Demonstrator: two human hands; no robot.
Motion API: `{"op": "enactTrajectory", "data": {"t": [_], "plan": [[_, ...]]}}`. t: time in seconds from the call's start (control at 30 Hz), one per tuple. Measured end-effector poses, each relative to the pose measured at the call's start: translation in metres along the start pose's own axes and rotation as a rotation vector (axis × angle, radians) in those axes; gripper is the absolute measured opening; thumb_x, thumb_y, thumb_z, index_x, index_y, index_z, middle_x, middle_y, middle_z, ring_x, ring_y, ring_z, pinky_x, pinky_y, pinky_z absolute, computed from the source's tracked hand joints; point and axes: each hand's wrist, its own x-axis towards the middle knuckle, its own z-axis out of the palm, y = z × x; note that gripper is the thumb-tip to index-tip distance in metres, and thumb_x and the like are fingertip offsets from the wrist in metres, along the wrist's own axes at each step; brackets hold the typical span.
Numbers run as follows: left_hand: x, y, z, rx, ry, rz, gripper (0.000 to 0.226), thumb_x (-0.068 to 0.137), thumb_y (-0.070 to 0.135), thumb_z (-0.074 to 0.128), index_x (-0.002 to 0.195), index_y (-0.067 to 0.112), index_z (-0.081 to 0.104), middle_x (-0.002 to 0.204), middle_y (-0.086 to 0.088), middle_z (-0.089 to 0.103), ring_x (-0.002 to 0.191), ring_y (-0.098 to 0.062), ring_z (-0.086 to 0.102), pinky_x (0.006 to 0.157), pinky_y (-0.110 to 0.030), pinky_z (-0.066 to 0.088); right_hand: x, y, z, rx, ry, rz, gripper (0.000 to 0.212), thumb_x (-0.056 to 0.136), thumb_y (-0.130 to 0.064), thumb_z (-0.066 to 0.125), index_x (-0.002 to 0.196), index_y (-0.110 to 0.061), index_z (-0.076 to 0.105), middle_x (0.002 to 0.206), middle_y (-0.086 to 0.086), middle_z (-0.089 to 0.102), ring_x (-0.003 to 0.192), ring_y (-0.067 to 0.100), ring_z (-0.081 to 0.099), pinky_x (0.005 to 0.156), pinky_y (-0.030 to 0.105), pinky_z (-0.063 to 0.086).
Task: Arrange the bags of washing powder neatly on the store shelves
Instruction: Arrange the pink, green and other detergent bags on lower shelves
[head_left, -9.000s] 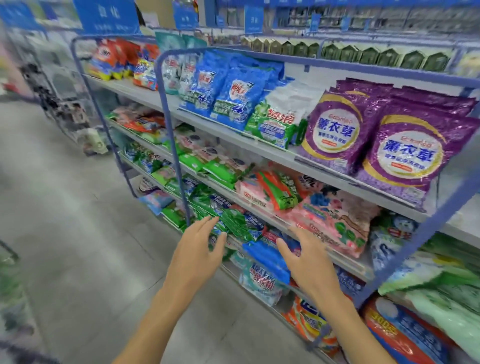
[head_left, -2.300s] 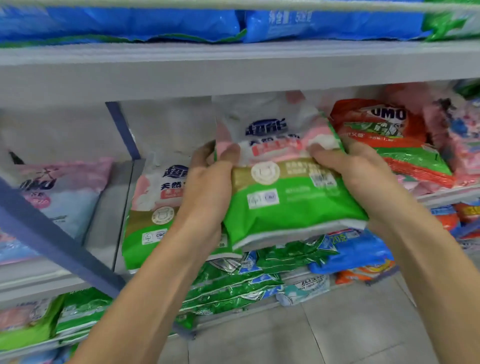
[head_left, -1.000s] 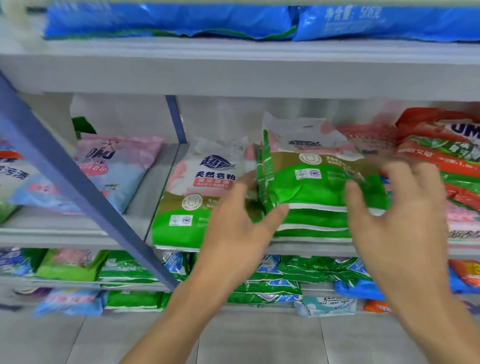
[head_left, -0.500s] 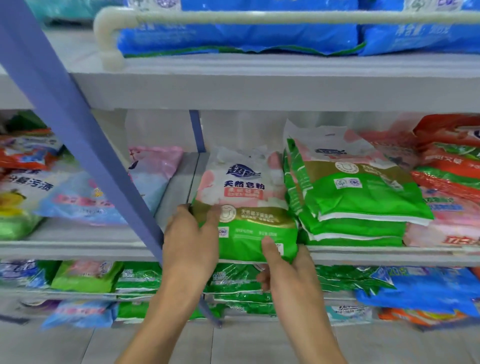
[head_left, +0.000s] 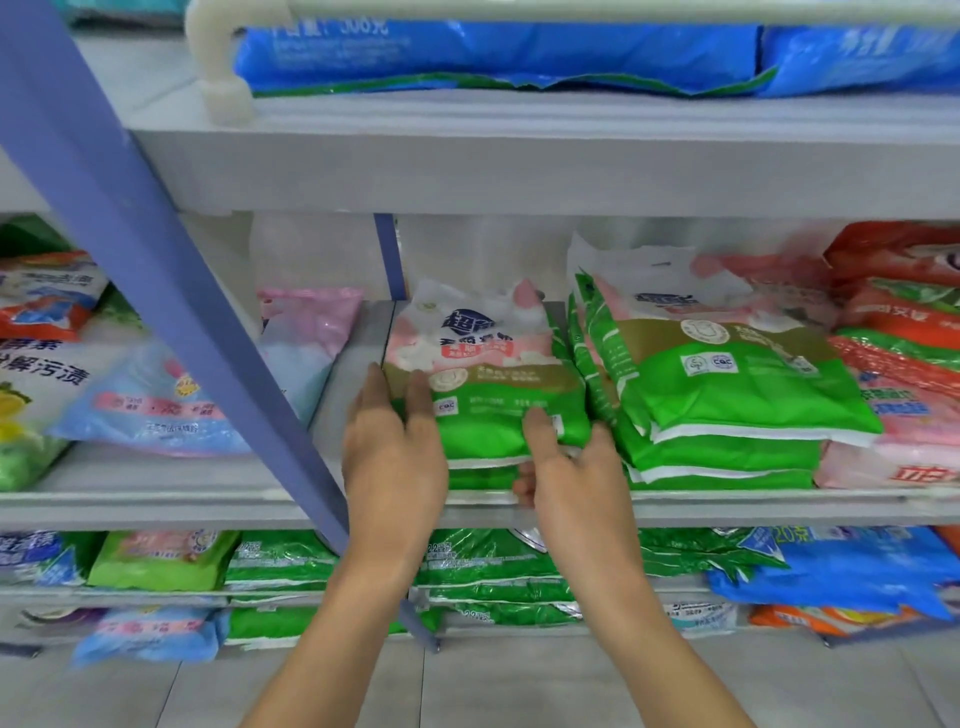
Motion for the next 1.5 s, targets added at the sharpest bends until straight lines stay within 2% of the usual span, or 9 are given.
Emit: {"op": "enactTrajectory", "data": {"t": [0.2, 0.37, 0.47, 0.6, 0.8, 1.0, 1.17, 1.3, 1.5], "plan": [[-0.003, -0.002, 0.002, -0.084, -0.008, 0.005, 0.02, 0.109, 0.044, 0.038, 0.119, 0.039, 0.054, 0.101, 0.03, 0.062, 0.088, 0.026, 0.052, 0.068, 0.005, 0.034, -0.003, 0.009, -0.006, 0.074, -0.004, 0.033, 0.05, 0.101, -0.042, 0.058, 0.136, -0.008, 0.048, 0.07, 0.005, 0.061, 0.054, 0.011, 0.054, 0.046, 0.023, 0.045], [0.001, -0.009, 0.003, -0.058, 0.043, -0.01, 0.028, 0.11, 0.04, 0.036, 0.113, 0.026, 0.061, 0.092, 0.015, 0.066, 0.08, 0.007, 0.058, 0.064, -0.007, 0.04, -0.004, 0.011, -0.003, 0.043, 0.012, 0.027, 0.051, 0.101, -0.046, 0.056, 0.138, -0.012, 0.047, 0.069, 0.003, 0.065, 0.052, 0.012, 0.056, 0.045, 0.023, 0.046], [-0.003, -0.013, 0.003, -0.038, 0.045, 0.029, 0.031, 0.109, 0.046, 0.036, 0.125, 0.03, 0.058, 0.103, 0.013, 0.067, 0.094, -0.005, 0.063, 0.081, -0.026, 0.046, 0.001, 0.012, -0.011, -0.005, -0.021, 0.049, 0.06, 0.098, -0.05, 0.059, 0.142, -0.01, 0.05, 0.064, -0.002, 0.068, 0.055, 0.009, 0.063, 0.064, 0.035, 0.055], [-0.017, -0.027, -0.004, 0.108, -0.006, 0.105, 0.044, 0.105, 0.053, 0.04, 0.145, 0.035, 0.042, 0.096, -0.01, 0.064, 0.081, -0.037, 0.061, 0.07, -0.034, 0.047, -0.007, 0.013, -0.023, -0.107, -0.04, -0.012, 0.038, 0.097, -0.052, 0.058, 0.112, -0.017, 0.066, 0.067, 0.003, 0.064, 0.058, 0.013, 0.06, 0.066, 0.043, 0.053], [-0.054, -0.023, -0.023, 0.203, -0.08, 0.153, 0.057, 0.106, 0.048, 0.037, 0.159, 0.03, 0.027, 0.16, 0.007, 0.037, 0.145, -0.014, 0.038, 0.119, -0.032, 0.032, -0.026, 0.027, -0.029, -0.309, 0.019, -0.112, 0.039, 0.097, -0.058, 0.052, 0.11, -0.022, 0.055, 0.091, -0.012, 0.064, 0.077, -0.002, 0.059, 0.064, 0.02, 0.041], [-0.088, -0.042, -0.071, 0.396, -0.235, 0.192, 0.056, 0.104, 0.059, 0.029, 0.156, 0.037, 0.032, 0.156, 0.02, 0.037, 0.14, 0.003, 0.035, 0.113, -0.016, 0.029, -0.062, 0.036, -0.039, -0.799, -0.059, -0.331, 0.061, 0.094, -0.058, 0.048, 0.142, -0.021, 0.052, 0.135, 0.0, 0.058, 0.114, 0.021, 0.055, 0.089, 0.038, 0.044], [-0.096, -0.079, -0.123, 0.558, -0.201, 0.207, 0.053, 0.098, 0.057, 0.032, 0.137, 0.034, 0.058, 0.135, 0.027, 0.048, 0.125, 0.016, 0.035, 0.109, -0.023, 0.04, -0.084, 0.054, -0.017, -0.943, -0.122, -0.407, 0.053, 0.09, -0.054, 0.045, 0.114, -0.015, 0.073, 0.112, 0.005, 0.073, 0.096, 0.031, 0.071, 0.077, 0.046, 0.06], [-0.081, -0.108, -0.162, 0.608, -0.094, 0.237, 0.05, 0.099, 0.051, 0.037, 0.129, 0.024, 0.066, 0.133, 0.012, 0.06, 0.128, -0.007, 0.05, 0.106, -0.037, 0.047, -0.102, 0.054, 0.028, -0.947, -0.175, -0.507, 0.042, 0.084, -0.051, 0.048, 0.097, -0.022, 0.077, 0.101, -0.003, 0.075, 0.085, 0.021, 0.072, 0.068, 0.034, 0.058], [-0.011, -0.144, -0.218, 0.62, -0.051, 0.308, 0.05, 0.1, 0.044, 0.04, 0.128, 0.013, 0.066, 0.133, -0.001, 0.063, 0.133, -0.026, 0.051, 0.112, -0.042, 0.041, -0.121, 0.053, 0.122, -0.817, -0.251, -0.599, 0.042, 0.083, -0.05, 0.053, 0.113, -0.028, 0.072, 0.111, -0.01, 0.073, 0.095, 0.018, 0.072, 0.077, 0.029, 0.058]]}}
